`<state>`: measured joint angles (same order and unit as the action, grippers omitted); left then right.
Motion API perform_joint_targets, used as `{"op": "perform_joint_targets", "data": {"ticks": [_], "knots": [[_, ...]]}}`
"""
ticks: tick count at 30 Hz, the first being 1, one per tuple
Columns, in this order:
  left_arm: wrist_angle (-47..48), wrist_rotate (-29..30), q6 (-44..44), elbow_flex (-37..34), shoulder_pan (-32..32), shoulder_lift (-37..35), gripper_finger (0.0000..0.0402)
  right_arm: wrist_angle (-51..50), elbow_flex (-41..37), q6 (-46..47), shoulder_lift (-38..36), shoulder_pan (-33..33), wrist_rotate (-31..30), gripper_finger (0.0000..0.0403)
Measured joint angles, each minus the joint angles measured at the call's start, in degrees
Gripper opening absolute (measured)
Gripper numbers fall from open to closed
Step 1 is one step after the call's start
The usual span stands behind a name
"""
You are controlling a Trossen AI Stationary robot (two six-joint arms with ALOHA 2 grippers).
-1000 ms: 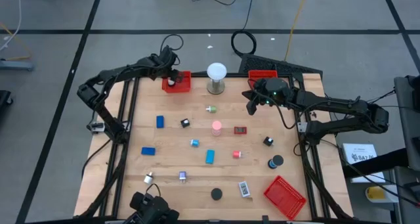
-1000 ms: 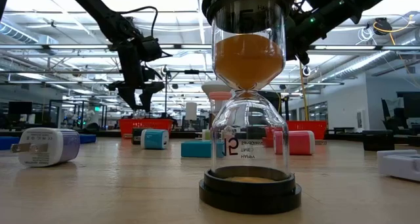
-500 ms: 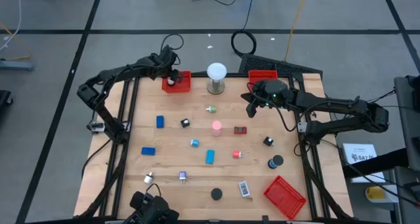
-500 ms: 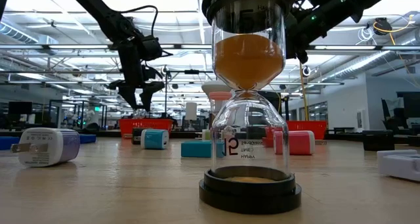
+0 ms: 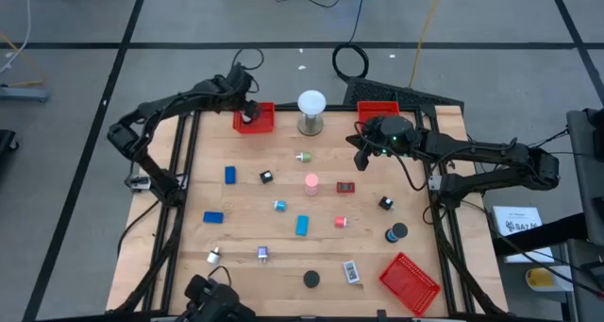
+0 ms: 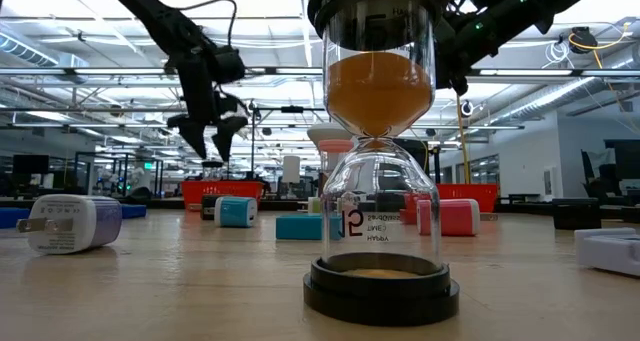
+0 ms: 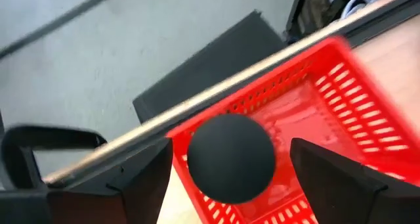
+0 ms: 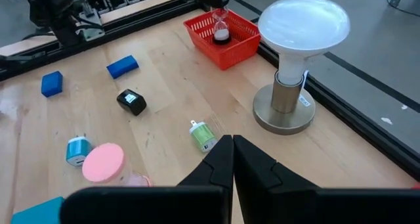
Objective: Pick & Place Office items
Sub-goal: Put the pink charger adapter into the top right red bin
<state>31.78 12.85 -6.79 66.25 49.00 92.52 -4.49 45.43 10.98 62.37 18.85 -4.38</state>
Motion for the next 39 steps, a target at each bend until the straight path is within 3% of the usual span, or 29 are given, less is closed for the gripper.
{"op": "perform_joint_targets", "data": {"ticks": [8,15,20,26,33,36,39], "knots": [[4.18,-0.91,5.02,0.01,0.13,-10.16,0.0283,0.00,0.00,2.21,0.00,-0.09,-0.03,0.0000],[4.13,-9.84,7.11,0.01,-2.78,-18.98,0.0230,0.00,0.00,4.81,0.00,-0.09,-0.01,0.0000],[0.53,-13.16,5.99,-1.02,-9.04,-22.72,0.0179,0.00,0.00,4.66,0.00,-0.09,0.04,0.0000],[-21.01,-13.14,0.43,-10.61,-20.12,-25.01,0.0122,-0.04,0.00,1.77,-0.01,-0.07,5.43,0.0000],[-54.71,-4.80,-4.44,-26.90,-30.75,-24.26,0.0079,-1.38,-0.02,4.82,-0.96,-0.09,9.11,0.0000],[-59.16,-2.59,-4.97,-30.68,-33.42,-24.24,0.0066,-2.74,-0.02,6.53,-2.10,-0.09,9.14,0.0000],[-56.52,-2.65,-7.70,-31.22,-34.96,-24.33,0.0056,-4.21,0.00,7.78,-3.51,-0.09,8.92,0.0000]]}}
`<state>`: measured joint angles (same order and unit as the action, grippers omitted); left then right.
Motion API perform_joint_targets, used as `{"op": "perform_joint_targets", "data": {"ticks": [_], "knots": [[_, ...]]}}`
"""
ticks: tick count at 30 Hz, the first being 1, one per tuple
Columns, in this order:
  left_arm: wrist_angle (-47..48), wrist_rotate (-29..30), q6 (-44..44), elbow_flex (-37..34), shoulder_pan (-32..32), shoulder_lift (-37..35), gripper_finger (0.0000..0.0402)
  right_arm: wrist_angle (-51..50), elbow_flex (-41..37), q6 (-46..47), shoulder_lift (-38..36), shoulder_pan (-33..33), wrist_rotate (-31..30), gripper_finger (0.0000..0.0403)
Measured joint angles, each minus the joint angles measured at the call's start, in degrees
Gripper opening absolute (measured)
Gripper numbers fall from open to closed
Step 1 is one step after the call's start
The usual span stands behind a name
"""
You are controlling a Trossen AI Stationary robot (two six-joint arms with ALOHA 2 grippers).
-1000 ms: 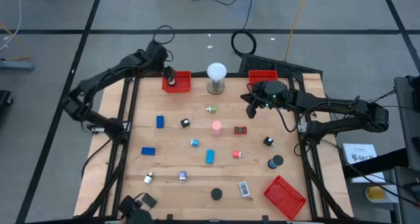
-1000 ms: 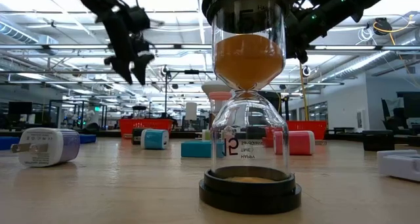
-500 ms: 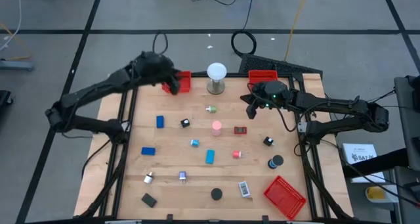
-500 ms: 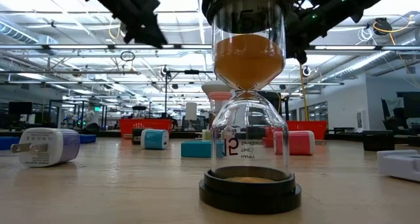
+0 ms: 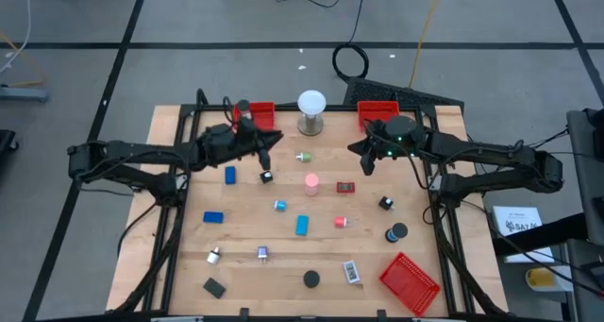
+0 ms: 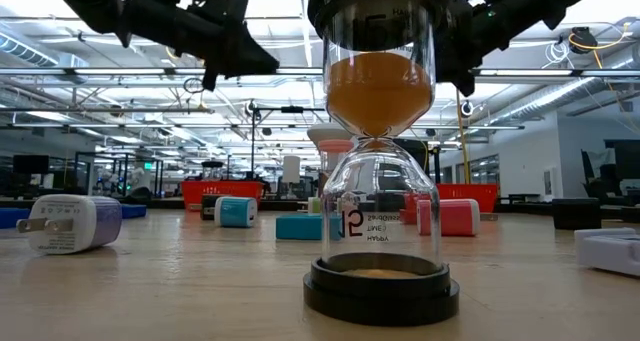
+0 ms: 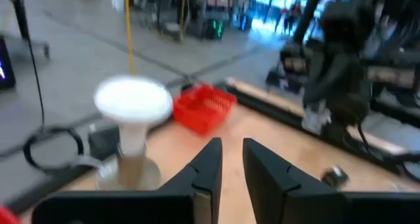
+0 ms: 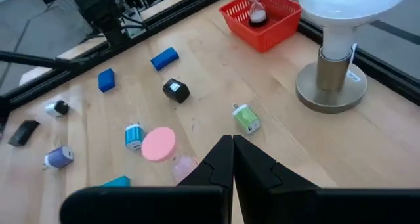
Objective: Pick & Place Office items
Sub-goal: Put the pink charger adapter into the top right red bin
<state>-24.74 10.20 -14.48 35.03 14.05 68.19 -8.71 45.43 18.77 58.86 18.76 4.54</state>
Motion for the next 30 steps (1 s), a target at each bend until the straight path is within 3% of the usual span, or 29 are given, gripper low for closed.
{"op": "perform_joint_targets", "data": {"ticks": [9,14,19,25,30], "knots": [[2.96,-10.22,-2.94,-0.09,1.45,-0.52,0.0035,-11.68,0.00,11.48,-0.93,-5.29,-2.07,0.0000],[3.26,-11.12,1.49,0.00,4.58,-0.57,0.0022,-22.43,0.00,20.91,-0.90,-13.68,-9.40,0.0000],[6.54,-18.12,2.04,-0.01,7.57,-0.62,0.0007,-26.51,0.00,24.49,0.17,-19.58,-13.37,0.0007],[10.15,-21.69,0.12,-0.04,7.59,-0.59,0.0010,-21.92,0.00,23.89,3.29,-25.89,-5.41,0.0070],[10.07,-15.57,-0.66,-0.04,5.92,-0.59,0.0018,-20.76,0.00,23.63,7.13,-31.80,-4.72,0.0147]]}}
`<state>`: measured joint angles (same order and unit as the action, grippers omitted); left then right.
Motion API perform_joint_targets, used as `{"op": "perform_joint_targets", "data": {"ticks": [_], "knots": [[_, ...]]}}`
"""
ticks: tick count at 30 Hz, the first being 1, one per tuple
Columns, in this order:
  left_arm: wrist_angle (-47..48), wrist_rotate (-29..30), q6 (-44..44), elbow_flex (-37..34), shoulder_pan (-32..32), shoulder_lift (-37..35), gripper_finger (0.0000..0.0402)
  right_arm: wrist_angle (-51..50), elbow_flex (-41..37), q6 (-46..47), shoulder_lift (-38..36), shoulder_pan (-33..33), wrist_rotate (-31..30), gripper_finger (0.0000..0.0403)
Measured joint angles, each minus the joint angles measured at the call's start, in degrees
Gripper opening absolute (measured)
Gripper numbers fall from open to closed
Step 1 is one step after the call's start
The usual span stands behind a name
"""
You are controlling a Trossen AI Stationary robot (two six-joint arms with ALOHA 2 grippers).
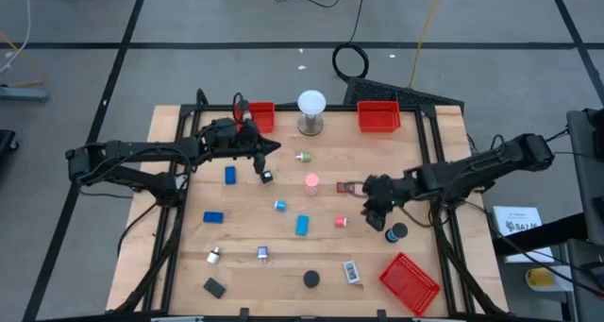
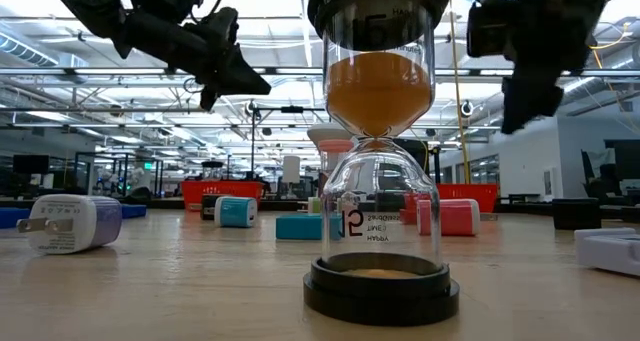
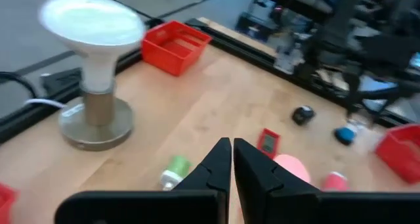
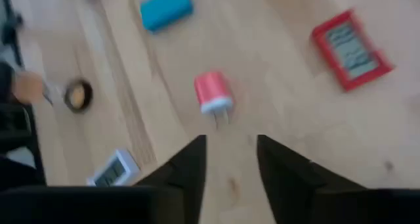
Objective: Pick & Place Office items
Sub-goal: Put the pink charger adapter into the top right red bin
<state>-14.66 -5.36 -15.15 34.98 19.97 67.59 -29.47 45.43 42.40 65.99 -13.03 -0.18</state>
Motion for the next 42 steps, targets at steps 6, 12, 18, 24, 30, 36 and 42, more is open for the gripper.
{"op": "perform_joint_targets", "data": {"ticks": [6,12,18,24,30,36,42], "knots": [[0.26,3.91,0.75,0.00,-0.62,0.00,0.0003,2.97,0.00,-4.28,6.97,-3.75,-5.49,0.0224],[3.34,3.18,1.24,0.00,-0.62,0.00,0.0018,12.40,0.00,-10.30,15.81,-3.85,-5.77,0.0239],[6.34,1.48,2.48,0.00,-0.62,0.00,0.0018,16.00,0.00,-9.51,22.01,-3.96,-5.30,0.0215],[5.88,1.31,2.39,0.00,-0.62,0.00,0.0003,14.12,0.00,-10.48,22.23,-3.96,-4.15,0.0169],[5.93,2.05,2.37,0.00,-0.62,0.00,0.0022,14.93,0.04,-15.02,22.01,-3.96,-2.71,0.0127],[6.09,2.38,2.35,0.00,-0.64,0.00,0.0011,15.10,0.04,-15.91,22.00,-3.83,-2.92,0.0125],[6.13,2.40,2.20,0.00,-0.64,0.00,0.0009,16.01,0.04,-16.28,21.99,-3.85,-3.08,0.0114]]}}
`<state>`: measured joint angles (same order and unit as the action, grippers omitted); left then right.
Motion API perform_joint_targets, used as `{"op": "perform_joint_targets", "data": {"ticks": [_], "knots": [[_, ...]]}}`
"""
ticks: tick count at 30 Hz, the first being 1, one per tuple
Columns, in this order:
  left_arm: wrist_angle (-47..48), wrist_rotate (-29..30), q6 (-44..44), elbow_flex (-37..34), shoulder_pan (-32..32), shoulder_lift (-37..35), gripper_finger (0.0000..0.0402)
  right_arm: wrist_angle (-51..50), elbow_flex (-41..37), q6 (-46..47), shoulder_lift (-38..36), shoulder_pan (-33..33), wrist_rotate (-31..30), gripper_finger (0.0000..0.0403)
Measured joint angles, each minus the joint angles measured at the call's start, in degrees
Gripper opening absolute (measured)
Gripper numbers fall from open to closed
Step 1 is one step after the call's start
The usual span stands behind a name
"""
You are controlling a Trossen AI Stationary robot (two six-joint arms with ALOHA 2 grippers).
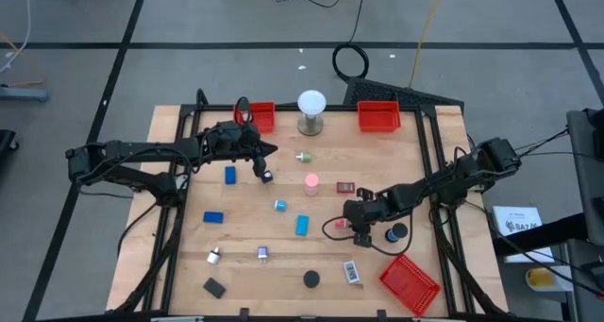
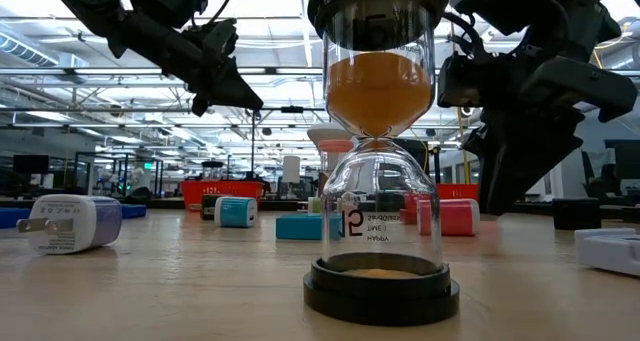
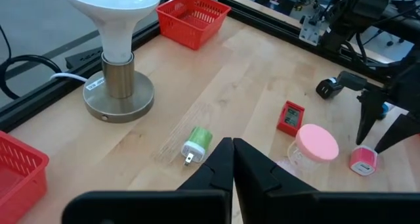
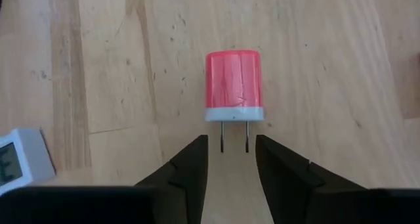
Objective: Pick & Place Office items
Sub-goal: Put the pink charger adapter into the top right red bin
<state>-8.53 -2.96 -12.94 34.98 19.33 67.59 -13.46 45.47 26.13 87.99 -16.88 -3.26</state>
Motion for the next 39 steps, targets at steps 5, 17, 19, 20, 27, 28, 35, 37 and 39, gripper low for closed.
{"op": "perform_joint_targets", "data": {"ticks": [5,17,19,20,27,28,35,37,39], "knots": [[0.00,0.02,-0.01,0.00,0.02,0.00,0.0022,0.01,0.00,-1.67,0.00,0.00,-1.22,0.0099],[0.00,0.02,0.15,0.00,0.00,0.00,0.0016,0.29,-0.02,-2.90,0.59,0.02,-1.41,0.0135],[-0.02,0.02,0.28,0.00,0.02,0.00,0.0021,1.30,-0.03,-2.88,2.09,0.02,-1.28,0.0143],[-0.01,0.01,0.28,0.00,0.00,0.00,0.0022,1.46,-0.13,-2.93,2.47,0.01,-1.18,0.0144],[-0.05,0.02,0.33,0.00,0.00,0.00,0.0005,3.86,-0.13,-1.03,3.76,-0.09,-1.32,0.0108],[-0.09,0.02,0.39,0.00,0.00,0.00,0.0003,4.26,-0.09,-0.92,3.78,-0.09,-1.28,0.0097],[-0.13,0.02,0.39,0.00,0.01,-0.02,0.0021,4.81,-0.09,-0.35,3.01,-0.09,-1.21,0.0045],[-0.16,0.02,0.39,0.00,0.01,-0.02,0.0023,4.31,-0.09,-0.04,2.34,-0.09,-1.19,0.0045],[-0.13,0.02,0.39,0.00,0.02,-0.02,0.0022,4.85,-0.06,0.36,2.14,-0.09,-1.12,0.0049]]}}
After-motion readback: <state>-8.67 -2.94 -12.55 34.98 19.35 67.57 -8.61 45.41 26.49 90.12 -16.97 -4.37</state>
